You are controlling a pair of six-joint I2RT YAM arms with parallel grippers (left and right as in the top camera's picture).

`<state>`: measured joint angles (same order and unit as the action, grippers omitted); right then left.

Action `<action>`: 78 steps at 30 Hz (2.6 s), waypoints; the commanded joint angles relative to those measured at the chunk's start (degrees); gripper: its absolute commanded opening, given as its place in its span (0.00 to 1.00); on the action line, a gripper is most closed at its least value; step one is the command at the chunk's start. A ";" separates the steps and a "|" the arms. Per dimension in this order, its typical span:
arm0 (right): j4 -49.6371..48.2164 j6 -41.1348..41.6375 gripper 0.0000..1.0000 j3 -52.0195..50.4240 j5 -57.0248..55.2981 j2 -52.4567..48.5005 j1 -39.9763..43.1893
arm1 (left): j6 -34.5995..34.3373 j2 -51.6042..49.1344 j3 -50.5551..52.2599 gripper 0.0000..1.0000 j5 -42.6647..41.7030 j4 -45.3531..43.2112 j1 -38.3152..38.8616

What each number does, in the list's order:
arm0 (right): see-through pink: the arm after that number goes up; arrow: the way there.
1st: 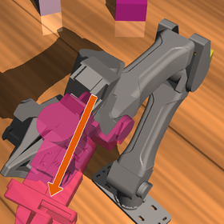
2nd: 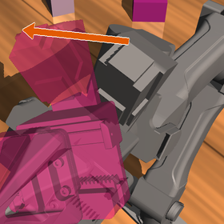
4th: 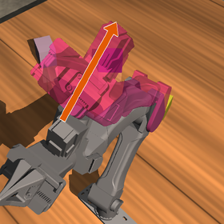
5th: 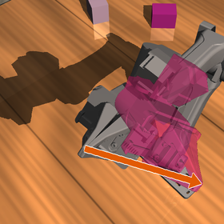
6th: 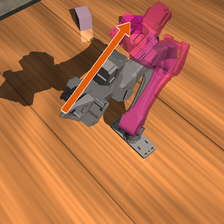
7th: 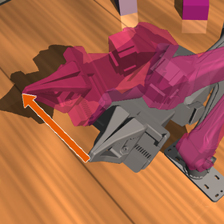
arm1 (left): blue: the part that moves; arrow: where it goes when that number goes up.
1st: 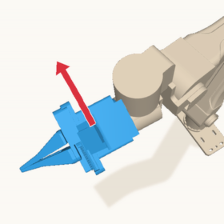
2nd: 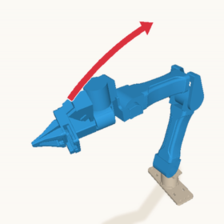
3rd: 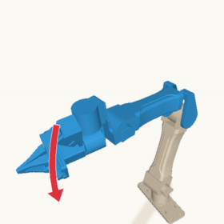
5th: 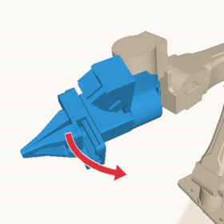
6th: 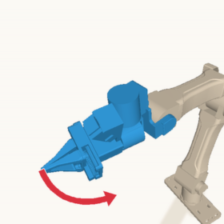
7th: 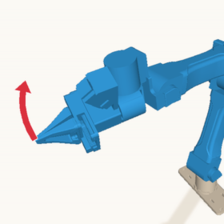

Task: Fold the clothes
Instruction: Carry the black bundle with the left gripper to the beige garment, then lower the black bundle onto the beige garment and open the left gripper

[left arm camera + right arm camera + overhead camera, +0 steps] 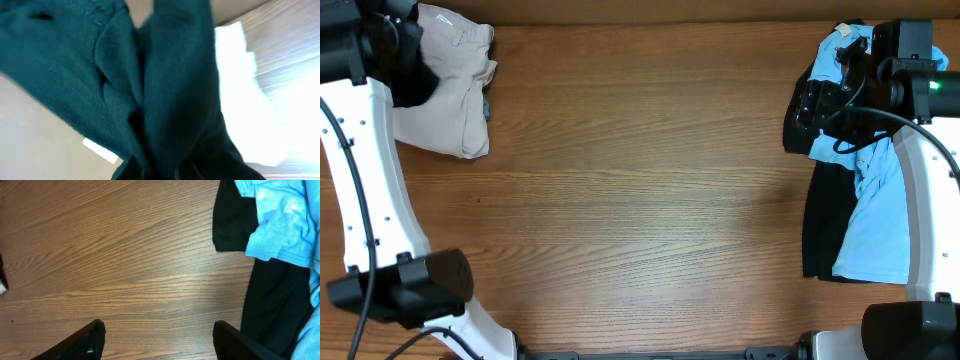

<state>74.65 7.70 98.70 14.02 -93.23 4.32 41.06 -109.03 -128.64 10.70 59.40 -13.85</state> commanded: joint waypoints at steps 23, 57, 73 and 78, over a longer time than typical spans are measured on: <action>-4.26 0.83 0.72 1.42 1.09 -0.74 -0.13 | 20.26 -16.04 -1.20 0.04 4.68 -31.69 -10.03; -1.90 0.79 0.72 1.38 1.07 -1.09 -0.17 | -34.69 -19.32 -3.34 1.00 -19.87 -6.25 -1.46; -2.80 -2.23 0.67 1.49 -0.04 -1.03 -0.17 | -38.36 -8.35 -7.48 1.00 -9.86 -3.93 -3.63; -2.80 -2.27 0.68 1.49 -0.07 -1.03 -0.17 | -38.64 -13.75 -7.48 1.00 -10.27 -8.55 -6.78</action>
<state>72.03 5.96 98.70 14.57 -94.24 4.32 4.12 -117.08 -136.55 -1.83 52.53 -18.13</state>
